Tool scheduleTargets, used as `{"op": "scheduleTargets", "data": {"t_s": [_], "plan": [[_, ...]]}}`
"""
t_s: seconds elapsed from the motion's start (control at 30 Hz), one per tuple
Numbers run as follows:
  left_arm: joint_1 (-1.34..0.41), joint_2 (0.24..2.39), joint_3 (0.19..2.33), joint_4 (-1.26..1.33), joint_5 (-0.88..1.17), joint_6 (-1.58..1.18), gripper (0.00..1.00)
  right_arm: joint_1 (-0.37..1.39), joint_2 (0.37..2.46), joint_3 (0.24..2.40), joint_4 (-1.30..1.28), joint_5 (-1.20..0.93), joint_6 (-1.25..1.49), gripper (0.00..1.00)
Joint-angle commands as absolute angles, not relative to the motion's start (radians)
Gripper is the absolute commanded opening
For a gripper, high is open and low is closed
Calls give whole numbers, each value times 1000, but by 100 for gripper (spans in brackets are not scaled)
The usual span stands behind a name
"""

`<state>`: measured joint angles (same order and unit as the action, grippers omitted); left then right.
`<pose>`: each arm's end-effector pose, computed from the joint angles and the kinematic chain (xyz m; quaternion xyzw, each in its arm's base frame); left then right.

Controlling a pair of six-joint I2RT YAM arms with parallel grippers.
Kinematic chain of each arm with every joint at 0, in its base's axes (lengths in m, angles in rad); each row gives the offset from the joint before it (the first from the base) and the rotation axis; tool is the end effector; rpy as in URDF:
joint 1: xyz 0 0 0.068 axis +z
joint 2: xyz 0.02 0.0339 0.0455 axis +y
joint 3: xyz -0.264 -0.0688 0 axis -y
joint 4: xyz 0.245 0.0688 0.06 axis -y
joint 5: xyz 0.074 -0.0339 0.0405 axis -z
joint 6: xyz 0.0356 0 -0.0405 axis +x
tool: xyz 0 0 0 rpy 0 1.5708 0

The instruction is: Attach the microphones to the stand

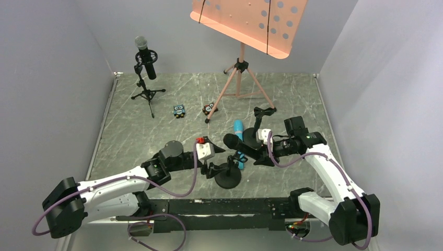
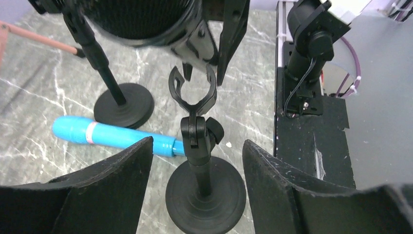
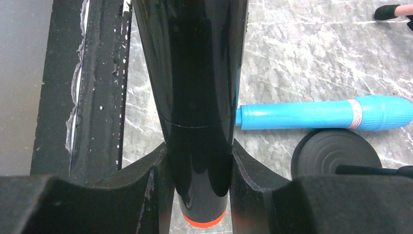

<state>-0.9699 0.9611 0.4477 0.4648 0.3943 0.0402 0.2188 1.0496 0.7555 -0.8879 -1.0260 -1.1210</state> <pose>0.1122 -0.1879 0.2567 0.4618 0.5560 -0.4300 0.5410 0.1647 0.0678 0.2433 -0.6051 0.6112 0.3600 0.3614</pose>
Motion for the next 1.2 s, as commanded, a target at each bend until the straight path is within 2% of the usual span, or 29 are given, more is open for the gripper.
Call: {"op": "scheduleTargets", "data": {"t_s": [0.0, 0.1, 0.2, 0.27, 0.3, 0.43, 0.67, 0.8, 1.0, 1.17], "plan": [[-971, 1020, 519, 446, 395, 49, 71, 222, 980, 794, -830, -1087, -1087, 0], [-973, 1037, 540, 434, 375, 61, 69, 220, 946, 790, -822, -1097, -1045, 0], [-974, 998, 537, 450, 331, 40, 73, 217, 929, 812, -830, -1110, -1006, 0], [-974, 937, 513, 501, 301, -12, 97, 217, 930, 852, -870, -1132, -1004, 0], [-973, 904, 500, 535, 289, -47, 99, 218, 935, 892, -893, -1139, -1005, 0], [-973, 836, 463, 718, 257, -171, 99, 219, 961, 1013, -976, -1176, -999, 0], [-970, 1030, 612, 889, 322, -270, 99, 251, 1017, 1104, -1012, -1256, -974, 0], [-964, 1110, 721, 886, 365, -302, 99, 281, 1020, 1115, -1012, -1232, -962, 0], [-956, 1144, 780, 821, 374, -346, 91, 305, 1010, 1092, -986, -1198, -942, 0], [-956, 1170, 782, 856, 409, -389, 80, 309, 1019, 1085, -973, -1193, -932, 0]]}}
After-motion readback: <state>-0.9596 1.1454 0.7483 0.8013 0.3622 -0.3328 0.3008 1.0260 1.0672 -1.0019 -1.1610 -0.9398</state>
